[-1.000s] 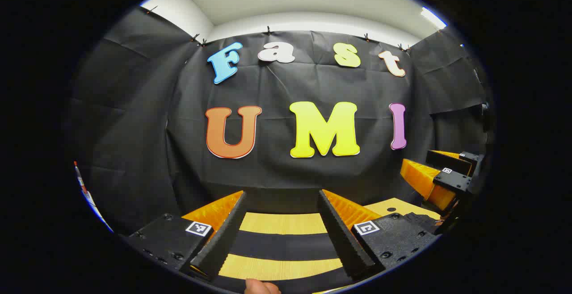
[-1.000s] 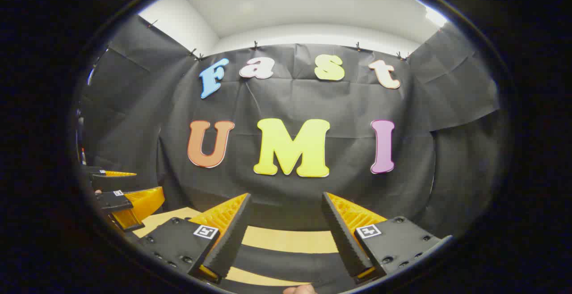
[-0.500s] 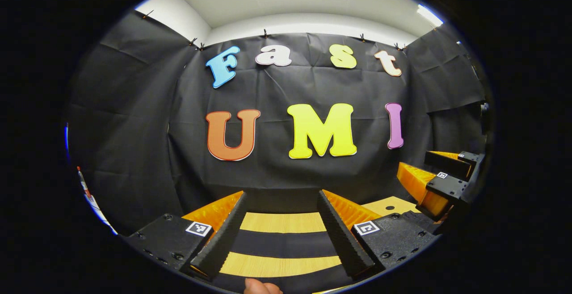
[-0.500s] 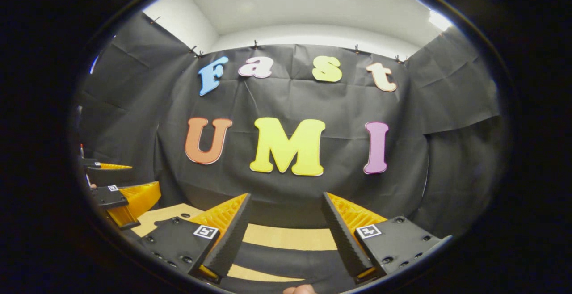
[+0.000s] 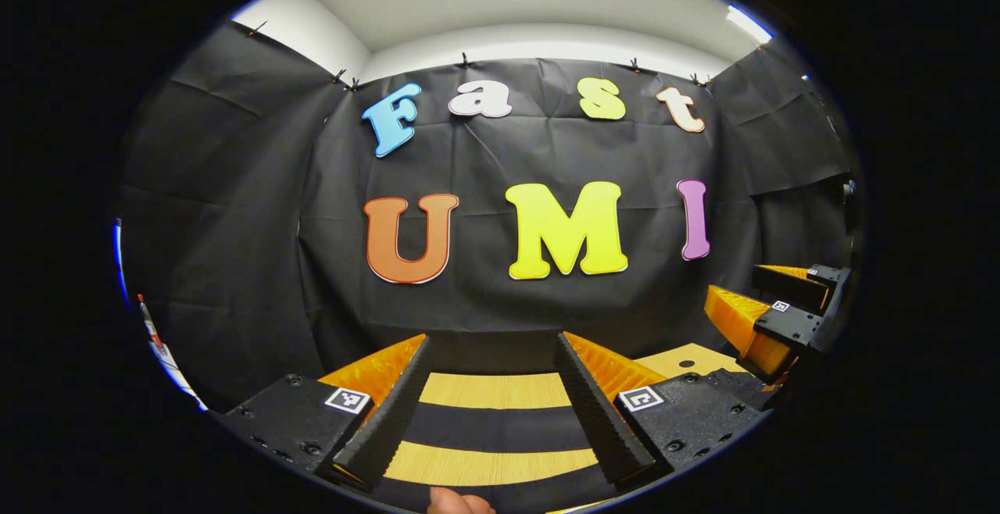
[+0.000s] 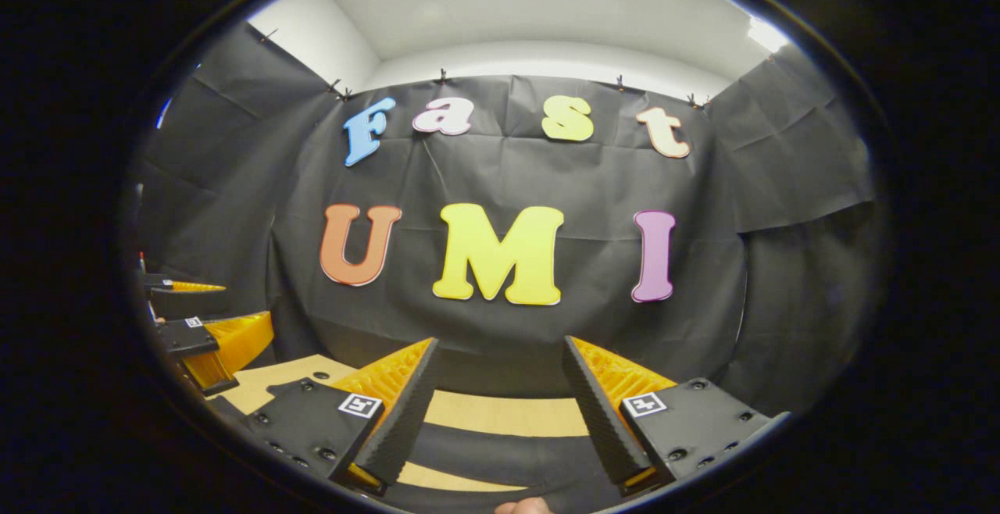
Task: Grasp the waist and the cuffs of the jeans and fold them to make the two legs overlap; first hold the waist and fold one-third of the jeans toward the cuffs, then hold the cuffs and fold the remaining one-third in the same direction to finish folding.
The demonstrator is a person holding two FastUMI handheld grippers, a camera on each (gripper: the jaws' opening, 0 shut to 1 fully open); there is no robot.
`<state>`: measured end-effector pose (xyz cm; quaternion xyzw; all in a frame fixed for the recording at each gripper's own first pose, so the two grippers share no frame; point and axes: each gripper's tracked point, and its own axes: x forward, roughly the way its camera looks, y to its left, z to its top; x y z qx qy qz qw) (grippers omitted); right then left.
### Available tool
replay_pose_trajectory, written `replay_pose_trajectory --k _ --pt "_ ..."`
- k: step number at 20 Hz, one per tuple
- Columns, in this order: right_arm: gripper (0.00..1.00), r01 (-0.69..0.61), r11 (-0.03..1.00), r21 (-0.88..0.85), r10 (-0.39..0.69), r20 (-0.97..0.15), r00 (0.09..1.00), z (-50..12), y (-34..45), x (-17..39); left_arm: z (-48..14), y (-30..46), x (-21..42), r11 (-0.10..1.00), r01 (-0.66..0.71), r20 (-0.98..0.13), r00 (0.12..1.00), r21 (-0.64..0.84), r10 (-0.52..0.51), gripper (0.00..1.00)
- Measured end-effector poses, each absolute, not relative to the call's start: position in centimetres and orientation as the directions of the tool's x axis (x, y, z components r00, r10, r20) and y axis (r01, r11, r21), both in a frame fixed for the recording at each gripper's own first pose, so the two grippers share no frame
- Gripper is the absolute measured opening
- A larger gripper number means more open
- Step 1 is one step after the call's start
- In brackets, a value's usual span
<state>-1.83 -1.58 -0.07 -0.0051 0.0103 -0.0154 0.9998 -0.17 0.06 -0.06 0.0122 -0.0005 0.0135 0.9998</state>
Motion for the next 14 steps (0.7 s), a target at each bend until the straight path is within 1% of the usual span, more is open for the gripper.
replay_pose_trajectory --k 2,4,6,8,9,10,11,13,14 --pt "0.94 0.016 1.0 -0.008 -0.017 -0.022 1.0 -0.2 -1.7 -1.4 -0.8 0.8 -0.8 0.999 -0.037 -0.03 0.999 -0.027 0.036 0.99" --pt "0.94 0.021 1.0 -0.011 -0.021 -0.021 1.0 -0.2 -2.7 -0.9 -2.3 2.2 -2.1 0.988 -0.064 -0.082 0.995 -0.14 0.052 0.99" --pt "0.94 0.033 0.999 0.009 -0.033 -0.031 0.999 -0.5 -4.1 -0.5 -5.2 5.6 -3.3 0.961 -0.162 -0.191 0.974 -0.225 0.119 1.0" --pt "0.94 0.053 0.998 0.037 -0.051 -0.051 0.997 -1.2 -5.8 -0.3 -8.7 9.8 -6.2 0.913 -0.282 -0.322 0.929 -0.296 0.183 1.0" --pt "0.95 0.068 0.997 0.043 -0.065 -0.061 0.996 -1.6 -6.8 -0.2 -10.5 11.7 -7.9 0.877 -0.339 -0.388 0.9 -0.34 0.197 0.99" --pt "0.94 0.083 0.996 0.043 -0.08 -0.069 0.994 -2.0 -7.7 -0.2 -12.6 13.0 -9.1 0.832 -0.397 -0.458 0.866 -0.387 0.2 0.99" --pt "0.94 0.094 0.995 0.036 -0.091 -0.079 0.993 -2.4 -8.5 -0.1 -14.5 14.0 -10.8 0.781 -0.453 -0.527 0.828 -0.43 0.191 0.99" --pt "0.98 0.11 0.994 0.014 -0.108 -0.109 0.988 -3.6 -9.9 0.0 -18.4 14.7 -14.4 0.655 -0.573 -0.655 0.74 -0.492 0.155 0.99" --pt "0.96 0.113 0.994 0.005 -0.112 -0.124 0.986 -4.1 -10.6 0.0 -20.4 15.0 -15.7 0.584 -0.633 -0.708 0.693 -0.508 0.134 0.99"
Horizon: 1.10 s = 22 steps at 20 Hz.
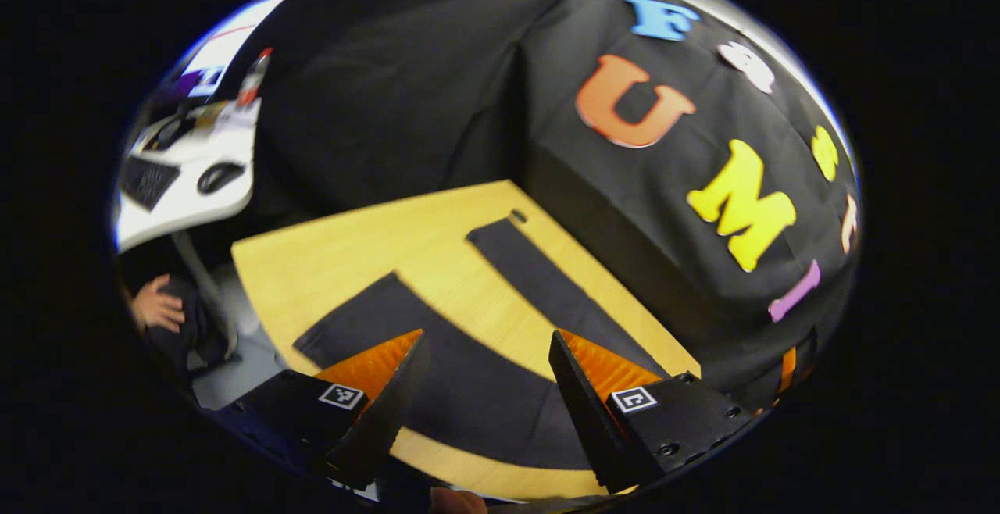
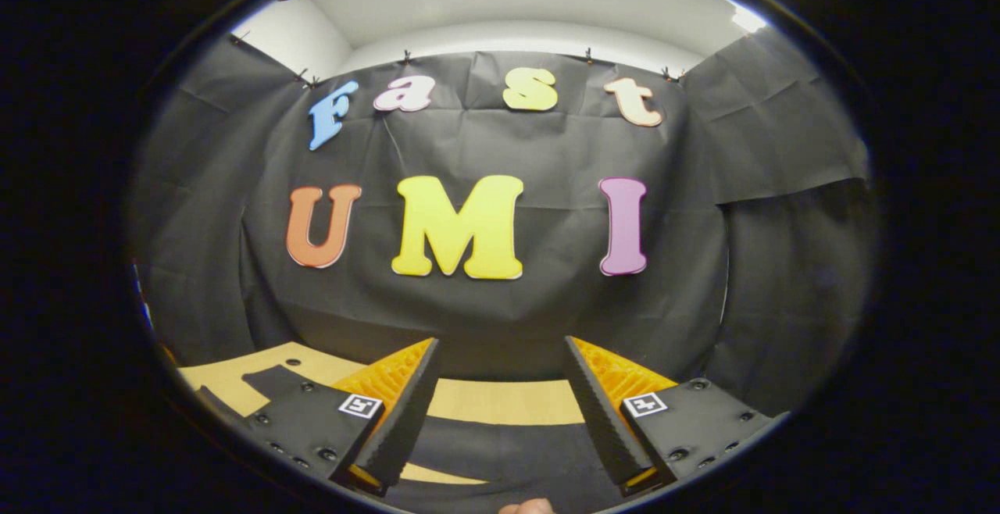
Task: Grasp the waist and the cuffs of the jeans and fold them to make the two legs overlap; first hold the waist and fold one-third of the jeans toward the cuffs, then hold the cuffs and fold the remaining one-third in the same direction to finish folding.
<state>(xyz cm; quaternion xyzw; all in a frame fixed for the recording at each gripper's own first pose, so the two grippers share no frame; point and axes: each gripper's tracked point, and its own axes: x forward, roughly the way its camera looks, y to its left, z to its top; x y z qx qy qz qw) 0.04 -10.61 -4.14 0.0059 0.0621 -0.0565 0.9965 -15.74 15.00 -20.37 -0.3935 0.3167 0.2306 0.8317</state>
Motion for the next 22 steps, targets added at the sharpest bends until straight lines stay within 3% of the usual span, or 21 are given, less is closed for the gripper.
replay_pose_trajectory --k 4,8,16,22 --pt "0.96 0.133 0.991 0.019 -0.127 -0.209 0.97 -6.3 -12.9 -0.5 -24.4 15.6 -19.7 0.301 -0.795 -0.811 0.576 -0.526 0.105 0.99" --pt "0.96 0.182 0.983 0.039 -0.164 -0.28 0.946 -7.9 -15.2 -0.7 -26.2 15.1 -20.1 0.134 -0.83 -0.83 0.553 -0.542 0.066 0.99" --pt "0.94 0.237 0.971 0.005 -0.226 -0.288 0.931 -8.0 -18.2 -1.1 -29.1 17.1 -20.0 0.088 -0.874 -0.871 0.485 -0.479 0.081 0.99" --pt "0.94 0.27 0.963 0.003 -0.255 -0.31 0.916 -8.6 -19.6 -1.4 -29.3 17.7 -17.7 0.094 -0.853 -0.848 0.521 -0.513 0.099 0.99"
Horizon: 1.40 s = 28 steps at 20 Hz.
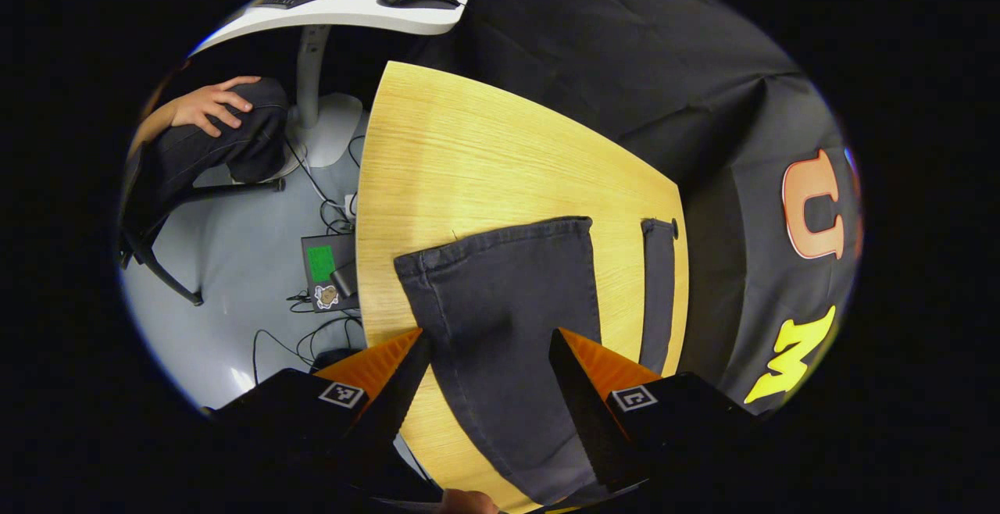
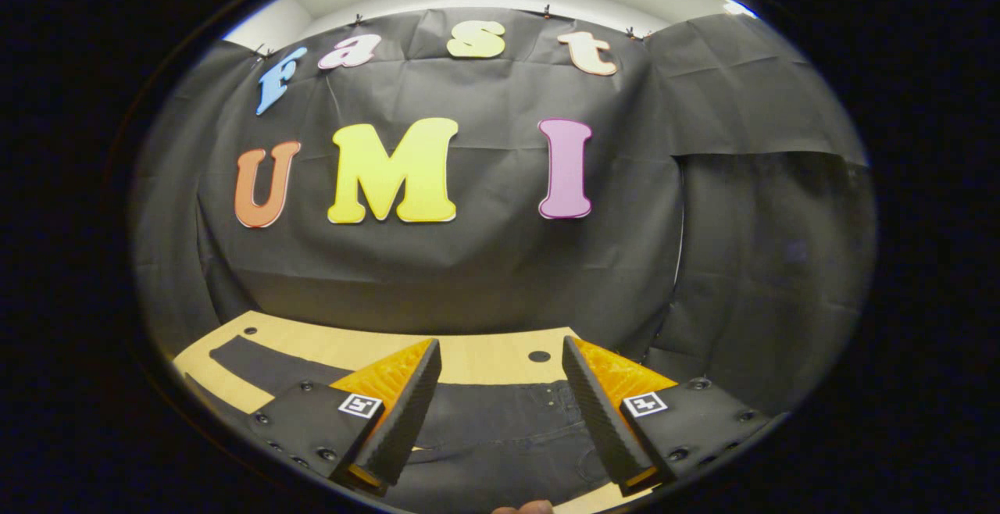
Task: Grasp the waist and the cuffs of the jeans and fold them to make the two legs overlap; first hold the waist and fold one-third of the jeans toward the cuffs, then hold the cuffs and fold the remaining one-third in the same direction to finish folding.
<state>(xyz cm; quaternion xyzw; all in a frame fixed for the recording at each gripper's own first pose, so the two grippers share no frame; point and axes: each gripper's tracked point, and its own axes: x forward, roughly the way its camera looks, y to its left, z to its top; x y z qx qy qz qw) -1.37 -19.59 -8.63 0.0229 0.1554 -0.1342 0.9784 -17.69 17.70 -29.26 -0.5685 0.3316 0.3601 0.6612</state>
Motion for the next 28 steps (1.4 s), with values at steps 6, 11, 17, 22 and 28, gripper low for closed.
replay_pose_trajectory --k 6,11,17,22,28 --pt "0.96 0.308 0.951 0.0 -0.289 -0.341 0.894 -9.9 -21.2 -1.7 -29.7 17.6 -16.6 0.159 -0.828 -0.829 0.554 -0.538 0.074 0.92" --pt "0.94 0.364 0.93 0.045 -0.318 -0.393 0.863 -11.4 -23.5 -1.7 -31.4 17.9 -18.1 0.112 -0.855 -0.856 0.514 -0.506 0.057 0.15" --pt "0.96 0.54 0.831 0.134 -0.347 -0.633 0.692 -17.7 -31.1 -4.7 -31.3 18.0 -17.8 0.068 -0.854 -0.854 0.519 -0.516 0.038 0.04" --pt "0.93 0.731 0.648 0.214 -0.222 -0.865 0.45 -25.7 -35.8 -9.2 -31.3 18.0 -17.7 0.052 -0.852 -0.851 0.524 -0.522 0.037 0.04" --pt "0.98 0.824 0.542 0.166 -0.074 -0.967 0.244 -31.8 -33.9 -13.3 -31.3 18.0 -17.6 0.037 -0.854 -0.854 0.519 -0.518 0.03 0.05"
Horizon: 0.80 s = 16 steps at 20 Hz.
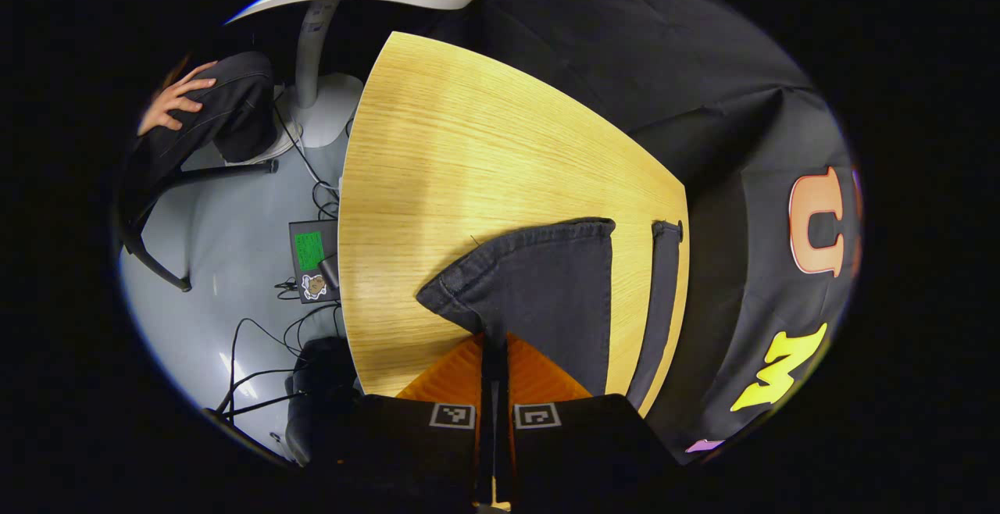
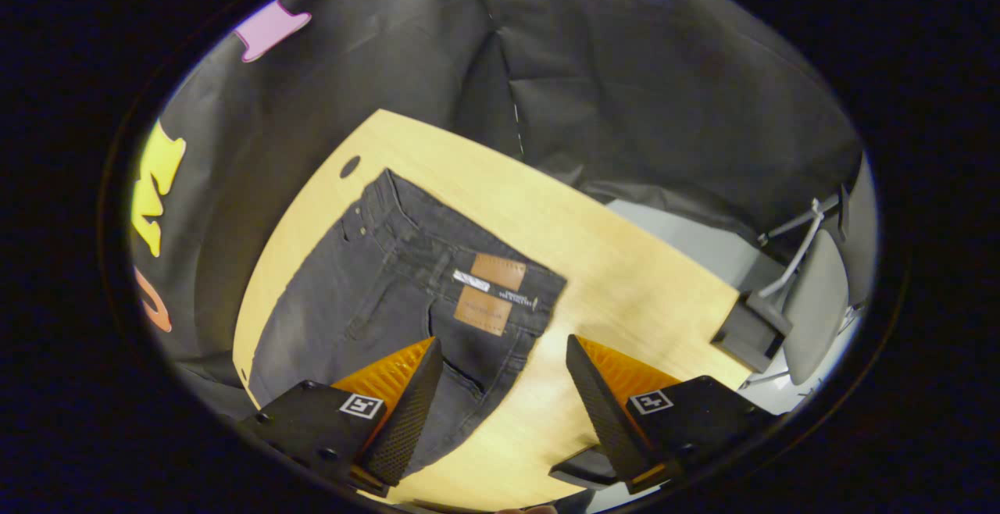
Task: Grasp the waist and the cuffs of the jeans and fold them to make the two legs overlap; first hold the waist and fold one-third of the jeans toward the cuffs, then hold the cuffs and fold the remaining one-third in the same direction to finish folding.
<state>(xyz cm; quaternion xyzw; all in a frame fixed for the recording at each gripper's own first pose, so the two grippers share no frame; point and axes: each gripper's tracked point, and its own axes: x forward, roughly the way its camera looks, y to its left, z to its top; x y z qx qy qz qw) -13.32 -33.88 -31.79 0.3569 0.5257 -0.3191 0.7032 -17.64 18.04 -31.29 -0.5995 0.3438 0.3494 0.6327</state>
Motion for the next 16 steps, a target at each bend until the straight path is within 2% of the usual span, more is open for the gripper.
replay_pose_trajectory --k 3,4,7,10,13,15,16 --pt "0.98 0.839 0.506 0.197 -0.01 -0.972 0.234 -33.5 -32.0 -13.1 -31.3 18.0 -17.6 0.031 -0.855 -0.855 0.518 -0.517 0.023 0.05" --pt "0.93 0.841 0.506 0.19 0.0 -0.975 0.22 -33.8 -31.6 -13.1 -31.3 18.0 -17.6 0.029 -0.856 -0.855 0.518 -0.517 0.023 0.04" --pt "0.88 0.842 0.509 0.181 -0.011 -0.976 0.217 -34.2 -31.9 -12.7 -31.3 18.0 -17.6 0.023 -0.851 -0.851 0.525 -0.524 0.021 0.05" --pt "0.52 0.859 0.5 0.113 -0.041 -0.987 0.154 -34.6 -32.8 -13.8 -31.3 18.0 -17.5 0.017 -0.85 -0.85 0.526 -0.526 0.016 0.04" --pt "0.17 0.87 0.475 0.134 -0.032 -0.985 0.169 -35.1 -32.7 -13.6 -31.3 18.0 -17.4 0.029 -0.852 -0.852 0.523 -0.523 0.01 0.04" --pt "0.17 0.863 0.487 0.135 -0.038 -0.984 0.176 -35.1 -32.8 -13.7 -31.3 18.0 -17.3 0.036 -0.856 -0.857 0.515 -0.515 0.008 0.04" --pt "0.21 0.864 0.483 0.143 -0.044 -0.981 0.187 -34.8 -32.9 -13.6 -31.3 18.0 -17.3 0.038 -0.86 -0.86 0.51 -0.51 0.004 0.04"
